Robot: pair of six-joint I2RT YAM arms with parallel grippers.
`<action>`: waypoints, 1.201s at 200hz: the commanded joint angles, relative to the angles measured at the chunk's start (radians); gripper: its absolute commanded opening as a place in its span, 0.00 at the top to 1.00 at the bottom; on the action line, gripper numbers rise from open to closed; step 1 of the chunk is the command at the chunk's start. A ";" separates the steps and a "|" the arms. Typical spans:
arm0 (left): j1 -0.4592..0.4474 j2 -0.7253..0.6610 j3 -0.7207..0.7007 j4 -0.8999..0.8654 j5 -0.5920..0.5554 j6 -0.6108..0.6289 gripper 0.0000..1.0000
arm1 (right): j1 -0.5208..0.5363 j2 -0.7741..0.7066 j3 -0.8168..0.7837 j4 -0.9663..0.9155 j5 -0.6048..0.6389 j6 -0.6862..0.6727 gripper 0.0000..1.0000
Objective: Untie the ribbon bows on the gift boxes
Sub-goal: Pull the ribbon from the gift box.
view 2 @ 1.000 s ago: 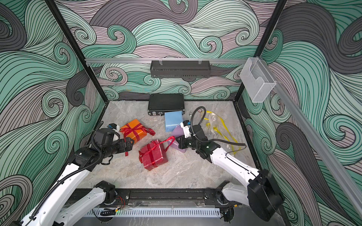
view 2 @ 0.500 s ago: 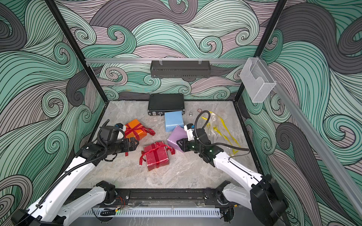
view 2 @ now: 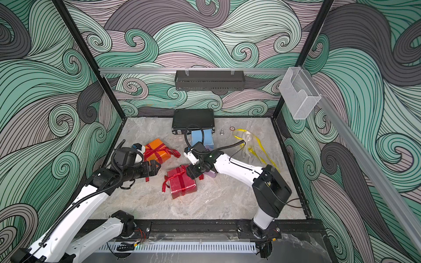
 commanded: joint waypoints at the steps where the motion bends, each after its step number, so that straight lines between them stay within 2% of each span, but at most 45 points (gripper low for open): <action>1: -0.006 0.010 -0.004 0.007 -0.005 0.011 0.10 | 0.007 0.013 0.033 -0.030 0.031 -0.039 0.26; 43: -0.007 0.011 -0.003 0.008 -0.001 0.013 0.10 | 0.009 0.075 0.062 -0.024 -0.020 -0.075 0.24; 79: -0.007 0.007 -0.002 0.008 -0.001 0.014 0.10 | 0.007 0.109 0.079 -0.023 -0.033 -0.093 0.29; 103: -0.006 0.004 -0.003 0.008 -0.001 0.014 0.10 | 0.007 0.110 0.076 -0.017 -0.034 -0.088 0.40; 146: -0.007 0.004 -0.003 0.008 0.000 0.013 0.10 | 0.005 0.083 0.043 -0.003 -0.040 -0.077 0.74; 186: -0.007 0.005 -0.004 0.009 0.000 0.014 0.10 | -0.003 0.022 0.000 0.025 -0.014 -0.040 0.99; 240: -0.018 0.028 -0.006 0.021 0.045 0.020 0.10 | -0.031 -0.218 -0.223 0.268 0.010 0.083 1.00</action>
